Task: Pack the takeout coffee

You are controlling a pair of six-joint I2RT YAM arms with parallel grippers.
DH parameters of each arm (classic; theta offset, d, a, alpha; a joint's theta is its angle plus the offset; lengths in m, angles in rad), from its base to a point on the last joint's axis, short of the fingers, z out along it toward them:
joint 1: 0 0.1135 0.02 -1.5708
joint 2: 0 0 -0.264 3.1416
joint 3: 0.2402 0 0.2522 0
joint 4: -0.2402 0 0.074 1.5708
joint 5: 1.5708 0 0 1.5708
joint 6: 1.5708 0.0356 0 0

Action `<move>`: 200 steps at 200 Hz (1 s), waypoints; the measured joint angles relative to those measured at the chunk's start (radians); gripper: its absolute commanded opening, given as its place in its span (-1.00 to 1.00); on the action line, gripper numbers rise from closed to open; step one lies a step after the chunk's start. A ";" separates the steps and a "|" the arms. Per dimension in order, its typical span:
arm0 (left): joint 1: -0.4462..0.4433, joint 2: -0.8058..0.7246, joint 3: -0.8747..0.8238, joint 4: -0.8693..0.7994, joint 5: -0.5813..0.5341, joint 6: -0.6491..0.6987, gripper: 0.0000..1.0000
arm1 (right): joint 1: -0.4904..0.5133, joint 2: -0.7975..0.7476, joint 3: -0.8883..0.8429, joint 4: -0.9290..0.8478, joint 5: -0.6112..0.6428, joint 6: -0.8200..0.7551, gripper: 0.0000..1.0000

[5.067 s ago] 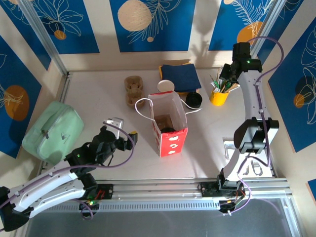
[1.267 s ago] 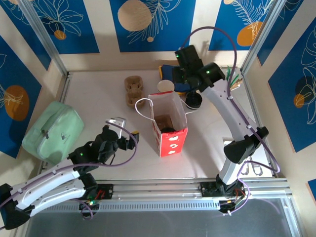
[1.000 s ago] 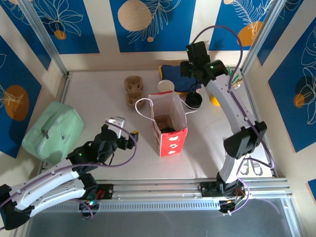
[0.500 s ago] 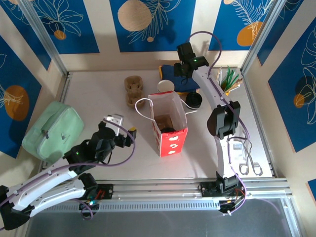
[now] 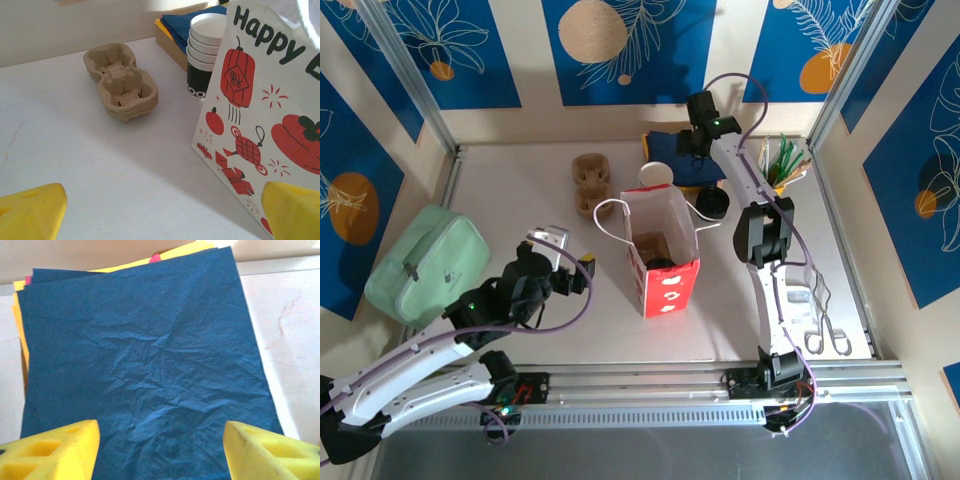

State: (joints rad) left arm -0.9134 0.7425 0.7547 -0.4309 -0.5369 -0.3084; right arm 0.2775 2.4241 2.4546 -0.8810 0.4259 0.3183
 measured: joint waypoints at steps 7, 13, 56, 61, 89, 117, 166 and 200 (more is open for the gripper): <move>0.000 -0.001 0.000 -0.005 0.000 0.000 0.99 | 0.000 0.020 0.016 -0.001 -0.004 0.000 0.43; 0.000 -0.002 0.000 -0.007 0.000 -0.001 0.99 | 0.000 0.034 0.027 -0.001 -0.008 -0.002 0.44; 0.000 -0.013 0.000 -0.014 -0.004 -0.001 0.99 | 0.000 0.101 0.071 0.002 -0.027 -0.012 0.49; 0.000 -0.013 0.000 -0.016 -0.006 -0.001 0.99 | 0.000 0.111 0.081 0.002 -0.032 -0.015 0.50; 0.000 -0.012 0.000 -0.025 -0.011 -0.002 0.99 | 0.000 0.146 0.108 0.005 -0.041 -0.026 0.55; 0.000 -0.010 0.000 -0.027 -0.014 -0.002 0.99 | 0.001 0.172 0.126 0.005 -0.020 -0.047 0.58; 0.000 0.024 0.006 -0.027 -0.015 -0.005 0.99 | 0.000 0.225 0.156 0.012 -0.003 -0.068 0.57; 0.000 0.034 0.006 -0.027 -0.014 -0.005 0.99 | -0.001 0.251 0.164 0.022 -0.007 -0.064 0.55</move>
State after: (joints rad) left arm -0.9134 0.7765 0.7605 -0.4576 -0.5514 -0.3138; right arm 0.2764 2.6755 2.6190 -0.8593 0.4187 0.2539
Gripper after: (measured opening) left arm 0.994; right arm 0.776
